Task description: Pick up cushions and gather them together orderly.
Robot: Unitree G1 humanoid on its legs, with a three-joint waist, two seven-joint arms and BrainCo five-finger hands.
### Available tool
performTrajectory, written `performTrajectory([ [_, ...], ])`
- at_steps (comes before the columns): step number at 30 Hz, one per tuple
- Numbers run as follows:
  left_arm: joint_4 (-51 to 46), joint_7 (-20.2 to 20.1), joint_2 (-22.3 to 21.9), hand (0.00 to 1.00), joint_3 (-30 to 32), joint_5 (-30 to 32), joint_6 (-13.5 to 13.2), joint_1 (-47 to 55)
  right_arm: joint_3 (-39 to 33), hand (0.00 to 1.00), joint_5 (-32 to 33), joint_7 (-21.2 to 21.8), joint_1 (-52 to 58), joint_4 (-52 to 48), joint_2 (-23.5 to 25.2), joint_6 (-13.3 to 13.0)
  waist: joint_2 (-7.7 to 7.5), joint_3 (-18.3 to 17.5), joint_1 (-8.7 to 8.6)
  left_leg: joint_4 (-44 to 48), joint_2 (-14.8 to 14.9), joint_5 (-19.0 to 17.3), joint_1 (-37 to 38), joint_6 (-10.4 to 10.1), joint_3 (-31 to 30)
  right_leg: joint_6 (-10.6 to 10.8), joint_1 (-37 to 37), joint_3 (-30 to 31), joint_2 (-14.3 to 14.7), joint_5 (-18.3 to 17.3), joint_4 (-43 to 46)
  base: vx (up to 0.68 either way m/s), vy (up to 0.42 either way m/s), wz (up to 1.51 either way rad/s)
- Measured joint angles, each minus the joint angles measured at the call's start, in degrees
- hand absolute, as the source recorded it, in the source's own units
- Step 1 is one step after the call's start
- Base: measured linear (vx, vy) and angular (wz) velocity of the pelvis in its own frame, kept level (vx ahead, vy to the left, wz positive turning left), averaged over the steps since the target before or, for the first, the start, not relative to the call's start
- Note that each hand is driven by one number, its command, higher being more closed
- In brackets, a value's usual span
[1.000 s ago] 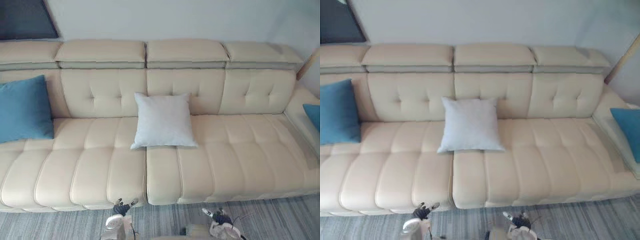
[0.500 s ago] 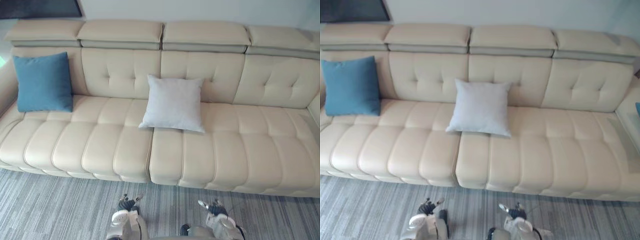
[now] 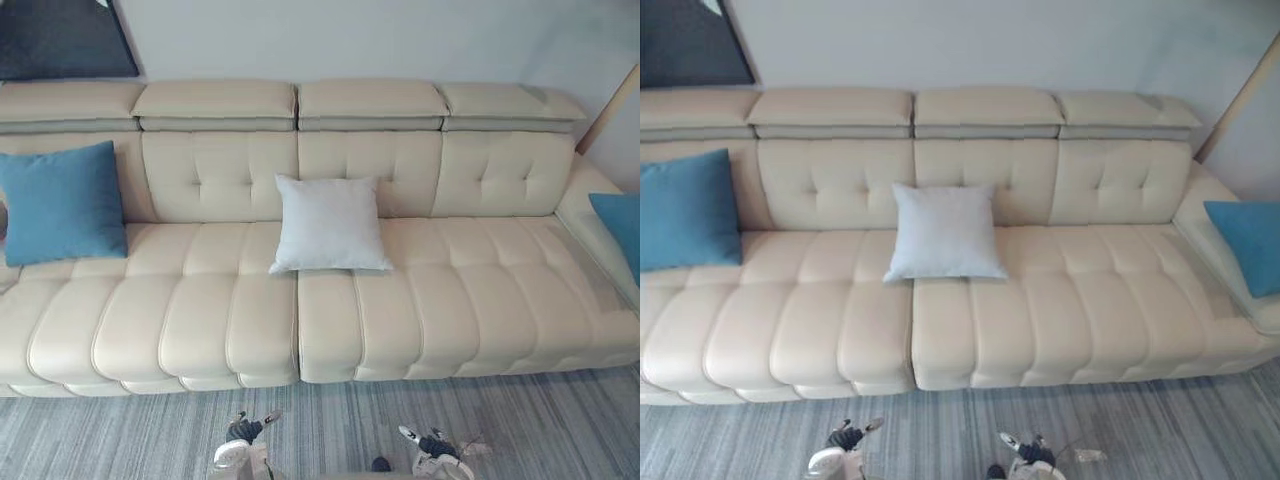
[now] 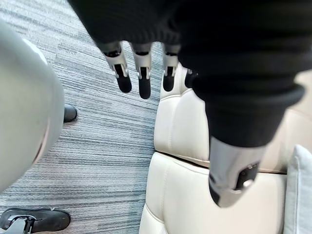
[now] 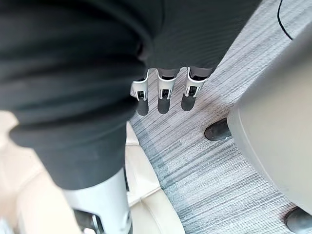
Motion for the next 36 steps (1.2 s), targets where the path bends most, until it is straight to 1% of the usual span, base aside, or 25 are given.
performTrajectory([
  [2, 0.59, -0.05, -0.05, 0.0, 0.01, 0.1, 0.06, -0.18, -0.32, 0.0, -0.01, 0.06, -0.17, 0.06, -0.13, 0.03, 0.49, -0.01, 0.01, -0.16, 0.49, -0.02, 0.65, -0.01, 1.32, -0.4, -0.36, 1.78, 0.92, 0.57, -0.8, 0.12, -0.007, -0.53],
  [5, 0.84, -0.45, 0.07, 0.0, 0.01, 1.22, 0.15, -0.36, -0.33, 0.0, 0.01, 0.15, -0.5, 0.21, -0.19, 0.01, 0.23, 0.42, 0.1, -1.08, 1.33, -0.17, 3.34, -0.16, 4.48, -1.75, -0.66, 6.21, 3.0, 2.99, -2.65, 0.08, -0.018, -1.06],
  [7, 1.28, -1.07, 0.09, 0.0, 0.0, 1.44, 0.13, -0.86, -0.29, 0.0, -0.01, 0.16, -1.19, 0.28, -0.47, -0.04, 0.28, 0.51, 0.18, -1.12, 2.04, -0.82, 3.59, 0.12, 7.32, -3.02, -2.32, 5.4, 4.4, 6.08, -4.14, 0.02, -0.015, -1.27],
  [8, 1.28, -1.13, 0.19, 0.0, -0.02, 1.6, 0.13, -1.18, -0.27, 0.0, -0.09, 0.15, -2.16, 0.81, -0.7, -0.09, 0.37, 0.71, 0.23, -1.2, 2.52, -0.92, 3.46, 0.32, 8.99, -4.9, -3.24, 2.92, 5.31, 8.98, -5.85, 0.01, -0.045, -1.38],
  [9, 1.24, -1.14, 0.39, 0.0, -0.01, 1.61, 0.11, -1.41, -0.32, 0.0, -0.47, 0.07, -3.15, 1.33, -0.89, -0.04, 0.72, 1.33, 0.25, -1.35, 3.61, -0.91, 3.59, 0.37, 11.89, -8.03, -3.48, -3.42, 5.73, 9.76, -7.58, 0.01, -0.107, -1.7],
  [10, 1.12, -1.15, 0.4, 0.0, -0.55, 1.61, 0.18, -1.63, -0.72, 0.0, -0.56, 0.05, -4.17, 1.49, -1.57, 0.08, 1.57, 2.23, 0.02, -1.84, 4.5, -1.14, 4.88, -0.06, 15.85, -11.58, -5.47, -17.03, 3.7, 2.49, -0.97, 0.02, -0.106, -1.4],
  [11, 1.01, -1.16, 0.48, 0.0, -1.5, 1.61, 0.19, -1.71, -0.98, 0.0, -0.66, 0.03, -4.1, 1.57, -2.1, 0.06, 1.98, 2.97, -0.16, -1.91, 4.76, -1.08, 6.13, -0.15, 17.31, -12.25, -5.77, -23.16, 2.31, 0.1, 2.52, 0.03, -0.088, -1.51],
  [12, 0.41, -1.27, 1.67, 0.0, -3.59, 1.62, 0.13, -0.55, -1.03, 0.0, -0.87, -0.11, -2.96, 2.67, -3.0, 0.05, 2.16, 3.64, -0.07, -0.89, 4.05, -1.04, 8.54, -0.25, 19.31, -12.38, -4.88, -32.26, -1.44, -0.85, 8.09, 0.04, -0.054, -1.11],
  [13, 0.51, -1.28, 2.19, 0.0, -4.01, 1.61, 0.18, -0.37, -1.01, 0.0, -0.9, -0.09, -2.75, 3.13, -3.26, -0.01, 1.75, 3.41, -0.11, -0.51, 3.94, -1.04, 8.8, -0.25, 18.98, -10.54, -4.77, -31.81, -1.33, -1.09, 8.44, 0.03, -0.096, -1.2],
  [14, 0.52, -1.3, 2.77, 0.0, -5.13, 1.66, 0.2, -0.19, -1.0, 0.0, -1.06, -0.11, -2.58, 4.09, -4.02, 0.08, 2.22, 3.56, -0.4, 0.3, 4.12, -1.02, 9.52, -0.21, 18.47, -8.89, -4.74, -29.43, -0.39, -1.38, 8.64, 0.05, -0.164, -0.82],
  [15, 0.54, -1.41, 3.0, 0.0, -6.23, 1.76, 0.15, -0.24, -1.03, 0.0, -1.08, -0.1, -2.26, 4.43, -4.85, 0.07, 2.83, 3.76, -0.81, 2.14, 4.8, -0.99, 9.43, -0.24, 17.38, -8.52, -5.08, -27.33, 0.7, -2.41, 8.72, 0.09, -0.24, -1.07],
  [17, 0.56, -1.55, 3.46, 0.0, -7.29, 2.19, 0.13, -0.84, -1.16, 0.0, -0.99, -0.05, -1.71, 5.29, -5.84, -0.01, 3.25, 4.34, -1.03, 10.56, 7.33, -0.91, 7.11, -0.31, 16.93, -9.22, -5.87, -24.9, 2.28, -3.9, 9.23, 0.09, -0.221, -0.88],
  [18, 0.56, -1.68, 3.28, 0.0, -6.7, 2.2, 0.14, -0.86, -1.55, 0.0, -0.91, -0.07, -1.69, 5.46, -6.07, 0.0, 3.47, 4.94, -1.33, 20.13, 10.04, 0.45, 3.83, 0.0, 14.16, -9.71, -5.11, -24.09, 3.67, -4.29, 8.96, 0.07, -0.207, -0.67],
  [20, 0.02, -2.11, 2.51, 0.0, -4.65, 2.11, 0.11, -0.78, -1.29, 0.0, -0.6, -0.15, -1.76, 4.64, -5.73, 0.01, 3.39, 7.37, -0.78, 38.1, 12.65, 6.77, -3.31, 6.48, 5.38, -11.76, -2.58, -19.86, 6.48, -5.7, 9.66, 0.09, -0.159, -0.97],
  [21, -0.43, -2.31, 2.54, 0.0, -4.74, 2.17, -0.17, -0.76, -1.27, 0.0, -0.58, -0.21, -1.53, 3.81, -5.7, 0.02, 3.66, 7.54, -0.24, 40.99, 11.61, 5.07, -5.24, 5.18, 2.68, -12.32, -2.34, -18.53, 7.06, -6.35, 10.36, 0.1, -0.023, -1.14],
  [22, -0.82, -2.36, 2.57, 0.0, -4.79, 2.13, -0.3, -0.71, -1.13, 0.0, -0.56, -0.38, -1.73, 3.16, -5.38, -0.01, 3.62, 7.71, -0.04, 42.98, 8.71, 2.28, -8.37, 3.34, -0.44, -12.95, -2.19, -16.38, 7.75, -6.89, 10.98, 0.13, -0.008, -1.18],
  [23, -1.83, -2.52, 2.61, 0.0, -5.06, 2.08, -0.25, -0.7, -1.03, 0.0, -0.55, -0.45, -2.25, 3.14, -4.87, 0.03, 3.08, 8.12, 0.15, 40.78, 5.04, -0.13, -11.89, 2.31, -2.86, -12.89, -1.88, -13.59, 8.27, -7.1, 10.87, 0.11, -0.026, -1.15],
  [24, -2.54, -2.49, 2.6, 0.0, -5.06, 2.06, -0.32, -0.54, -1.02, 0.0, -0.55, -0.47, -2.38, 3.13, -4.52, 0.04, 2.9, 8.36, 0.54, 38.28, 3.77, -0.38, -12.8, 2.19, -3.19, -12.75, -1.7, -12.33, 8.59, -7.16, 10.65, 0.11, -0.023, -1.19],
  [26, -4.14, -2.45, 2.47, 0.0, -5.02, 2.05, -0.47, 0.31, -0.78, 0.0, -0.65, -0.55, -2.34, 2.71, -4.05, 0.1, 3.07, 8.58, 1.11, 26.07, 0.98, -0.53, -14.41, 1.65, -4.73, -12.31, -0.76, -9.57, 9.87, -6.97, 8.36, 0.09, 0.009, -1.15],
  [27, -4.94, -2.38, 2.38, 0.0, -4.89, 2.03, -0.46, 0.4, 0.03, 0.0, -0.67, -0.63, -2.29, 1.3, -4.06, 0.28, 3.1, 8.69, 1.33, 16.51, -0.81, -0.06, -14.93, 1.78, -6.93, -12.29, -0.02, -6.7, 11.25, -6.95, 6.2, 0.14, 0.041, -1.2],
  [29, -5.03, -2.25, 2.22, 0.0, -4.93, 1.81, -0.51, 0.39, 0.14, 0.0, -0.74, -0.63, -1.75, 0.96, -4.1, -0.04, 3.16, 8.51, 2.11, 7.29, -1.8, 1.79, -14.45, 0.94, -10.17, -11.32, 1.28, -4.37, 12.43, -6.01, 2.76, 0.19, 0.062, -1.27],
  [31, -4.88, -2.23, 2.19, 0.0, -4.89, 1.48, -0.47, 0.36, 0.12, 0.0, -0.88, -0.66, -1.77, 0.95, -4.1, -0.03, 3.61, 7.93, 3.0, 4.38, -1.85, 4.89, -13.46, 3.19, -12.3, -10.78, 2.02, -0.75, 13.91, -5.49, 2.01, 0.28, 0.141, -1.43],
  [33, -4.87, -2.29, 2.47, 0.0, -4.88, 1.48, -0.4, 1.14, 0.57, 0.0, -1.58, -0.59, -1.21, 0.87, -3.59, 0.05, 2.57, 6.96, 3.26, 4.58, -1.98, 5.55, -12.16, 3.56, -10.24, -10.21, 1.56, 2.53, 13.9, -5.91, 4.15, 0.28, 0.155, -1.14],
  [35, -4.86, -2.27, 2.8, 0.0, -5.01, 1.47, -0.34, 1.7, 1.19, 0.0, -2.77, -0.55, 0.98, 0.83, -3.55, 0.08, 1.45, 5.67, 3.22, 4.23, -2.79, 4.0, -9.98, 3.6, -7.07, -6.92, 0.11, 4.3, 12.51, -9.99, 10.41, 0.29, 0.164, -0.8],
  [36, -4.93, -2.25, 2.89, 0.0, -5.07, 1.43, -0.34, 1.74, 1.17, 0.0, -2.63, -0.5, 1.97, 0.47, -3.29, 0.09, 0.65, 4.92, 3.15, 3.39, -3.74, 2.99, -8.55, 3.96, -5.64, -3.26, -2.66, 4.35, 11.25, -13.1, 17.95, 0.31, 0.165, -0.47],
])
